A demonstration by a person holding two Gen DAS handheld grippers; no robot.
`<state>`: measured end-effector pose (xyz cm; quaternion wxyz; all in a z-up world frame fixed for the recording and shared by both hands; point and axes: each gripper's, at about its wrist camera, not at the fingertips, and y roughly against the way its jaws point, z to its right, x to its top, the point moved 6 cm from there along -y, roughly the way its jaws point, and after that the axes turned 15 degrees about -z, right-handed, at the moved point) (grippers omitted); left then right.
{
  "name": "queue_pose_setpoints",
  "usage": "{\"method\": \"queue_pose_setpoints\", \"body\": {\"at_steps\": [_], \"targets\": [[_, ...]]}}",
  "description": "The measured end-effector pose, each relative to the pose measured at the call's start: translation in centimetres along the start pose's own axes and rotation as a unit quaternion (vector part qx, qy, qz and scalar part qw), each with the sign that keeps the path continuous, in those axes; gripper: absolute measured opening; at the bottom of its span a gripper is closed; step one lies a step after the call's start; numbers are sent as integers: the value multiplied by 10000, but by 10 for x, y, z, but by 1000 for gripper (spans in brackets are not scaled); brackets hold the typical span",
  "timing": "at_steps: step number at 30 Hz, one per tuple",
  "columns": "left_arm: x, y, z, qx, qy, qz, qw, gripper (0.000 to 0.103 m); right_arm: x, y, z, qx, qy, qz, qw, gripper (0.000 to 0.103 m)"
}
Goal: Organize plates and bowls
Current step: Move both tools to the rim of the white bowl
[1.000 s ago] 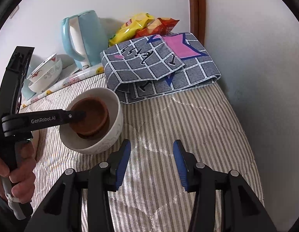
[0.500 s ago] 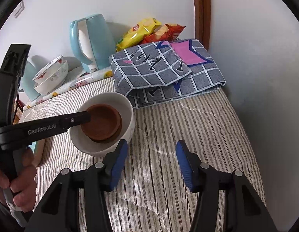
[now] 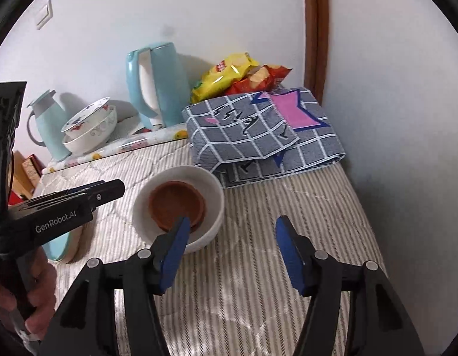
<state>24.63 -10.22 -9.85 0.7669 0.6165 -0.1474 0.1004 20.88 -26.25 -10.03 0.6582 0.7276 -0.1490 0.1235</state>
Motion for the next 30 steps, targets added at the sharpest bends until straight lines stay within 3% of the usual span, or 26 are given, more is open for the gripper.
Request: {"method": "queue_pose_setpoints", "body": {"at_steps": [4,13,26,30], "targets": [[-2,6,-7,208,44,64,9998,27,1,-2,-1,-67,42,-153,9999,60],[-1,-15,-19,259,136,-360,9989,27,11,-15,3,105,-88,-249,9996,60],[8,-50,-29,49,298,-619,9976,27,32,-59,-3,41,31,-574,9983,60],[11,-60,-26,11,239,-701,9973,27,35,-76,-3,-63,55,-728,9973,54]]}}
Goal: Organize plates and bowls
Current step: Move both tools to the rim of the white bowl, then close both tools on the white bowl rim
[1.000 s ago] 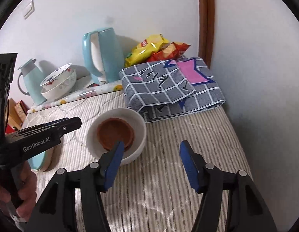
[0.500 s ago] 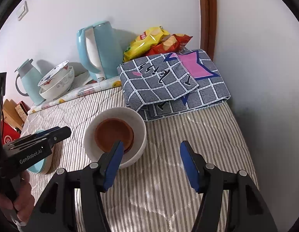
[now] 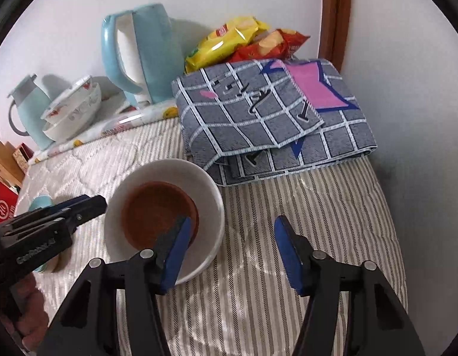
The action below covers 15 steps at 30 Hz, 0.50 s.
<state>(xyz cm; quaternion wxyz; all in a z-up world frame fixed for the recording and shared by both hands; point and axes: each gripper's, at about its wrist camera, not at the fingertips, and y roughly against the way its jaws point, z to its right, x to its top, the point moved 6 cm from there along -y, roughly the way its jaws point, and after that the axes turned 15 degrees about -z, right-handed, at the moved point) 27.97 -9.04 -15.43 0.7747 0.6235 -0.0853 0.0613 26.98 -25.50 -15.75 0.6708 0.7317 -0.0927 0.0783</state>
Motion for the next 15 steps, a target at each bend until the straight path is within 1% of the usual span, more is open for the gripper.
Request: {"method": "queue_pose_setpoints", "body": {"at_steps": [2,6,9,11,15], "targets": [[1,-7,2,-29,-37,-122,9999,27,2,-8,1,11,-13,-88,10000,52],[2,-19,3,70,-81,-264,9996,27,3,-23,1,-4,-13,-246,9997,48],[3,-26,3,76,-89,-371,9992,27,4,-31,2,-110,-56,-359,9993,48],[4,-30,2,94,-90,-429,9990,28,4,-35,2,-184,-77,-423,9989,44],[4,-37,2,57,-120,-549,9984,28,5,-38,1,-214,-81,-446,9987,44]]}}
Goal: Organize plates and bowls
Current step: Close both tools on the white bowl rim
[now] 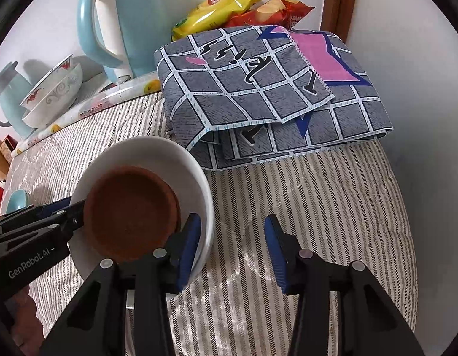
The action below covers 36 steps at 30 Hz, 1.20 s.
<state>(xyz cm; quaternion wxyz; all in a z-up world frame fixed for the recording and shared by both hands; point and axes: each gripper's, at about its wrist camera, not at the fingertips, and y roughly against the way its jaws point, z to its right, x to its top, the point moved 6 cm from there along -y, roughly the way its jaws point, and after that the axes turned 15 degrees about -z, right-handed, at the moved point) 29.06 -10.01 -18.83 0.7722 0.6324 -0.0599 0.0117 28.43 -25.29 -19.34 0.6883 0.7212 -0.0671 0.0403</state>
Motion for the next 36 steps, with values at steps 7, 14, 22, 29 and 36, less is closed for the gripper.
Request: {"method": "queue_pose_setpoints", "body": {"at_steps": [7,14,22,29,36], "targets": [[2,-9,2,50,-4,-78,10000,30,1,-5,-2,-72,52,-21,10000,44],[4,-10,-2,-5,92,13,10000,34,1,-11,3,239,-84,-56,9997,47],[3,-8,-3,83,96,142,9998,34,1,-13,8,639,-172,-153,9977,48],[4,-8,-6,-88,196,115,9997,33,1,-12,8,693,-170,-84,9974,44],[2,-8,5,-187,71,138,9997,11,1,-8,-7,917,-105,36,9957,13]]}}
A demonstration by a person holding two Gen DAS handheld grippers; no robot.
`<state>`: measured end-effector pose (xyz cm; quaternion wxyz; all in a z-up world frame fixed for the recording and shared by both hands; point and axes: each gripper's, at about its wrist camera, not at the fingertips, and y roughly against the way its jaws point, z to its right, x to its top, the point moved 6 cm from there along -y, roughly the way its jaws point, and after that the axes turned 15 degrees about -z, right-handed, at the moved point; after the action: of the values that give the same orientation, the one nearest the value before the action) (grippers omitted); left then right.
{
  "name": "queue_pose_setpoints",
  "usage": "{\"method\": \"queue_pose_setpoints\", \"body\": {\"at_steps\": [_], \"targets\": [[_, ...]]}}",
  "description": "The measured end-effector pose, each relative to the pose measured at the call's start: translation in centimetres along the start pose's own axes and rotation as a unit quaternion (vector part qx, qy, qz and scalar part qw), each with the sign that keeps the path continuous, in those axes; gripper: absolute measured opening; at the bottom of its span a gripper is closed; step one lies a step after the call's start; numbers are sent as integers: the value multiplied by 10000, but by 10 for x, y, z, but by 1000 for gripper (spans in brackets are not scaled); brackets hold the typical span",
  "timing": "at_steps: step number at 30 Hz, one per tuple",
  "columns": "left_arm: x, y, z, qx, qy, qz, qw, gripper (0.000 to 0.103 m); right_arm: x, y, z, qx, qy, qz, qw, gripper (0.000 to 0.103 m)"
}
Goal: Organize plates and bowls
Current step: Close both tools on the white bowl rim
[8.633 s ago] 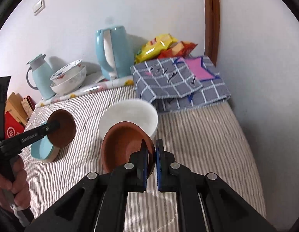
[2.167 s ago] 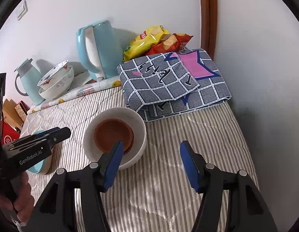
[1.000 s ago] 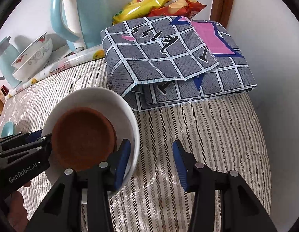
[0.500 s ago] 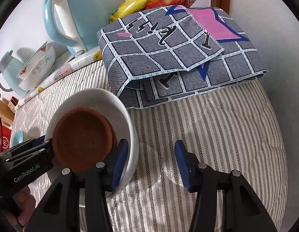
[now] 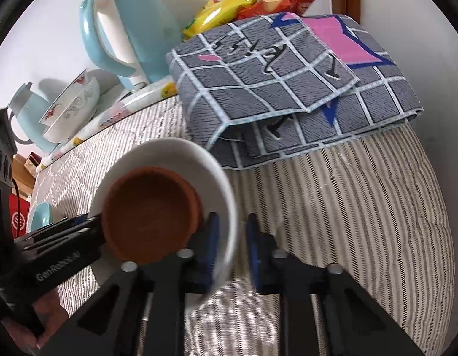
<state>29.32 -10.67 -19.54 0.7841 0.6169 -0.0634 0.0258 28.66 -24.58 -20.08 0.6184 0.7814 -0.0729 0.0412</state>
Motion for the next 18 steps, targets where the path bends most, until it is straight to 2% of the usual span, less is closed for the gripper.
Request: {"method": "queue_pose_setpoints", "body": {"at_steps": [9,18], "targets": [[-7,2,1,118,-46,41,9999,9,-3,2,-6,-228,-121,98,9996,12],[-34,8,0,194,-66,42,9998,9,-29,8,-8,-121,-260,54,9996,12]]}}
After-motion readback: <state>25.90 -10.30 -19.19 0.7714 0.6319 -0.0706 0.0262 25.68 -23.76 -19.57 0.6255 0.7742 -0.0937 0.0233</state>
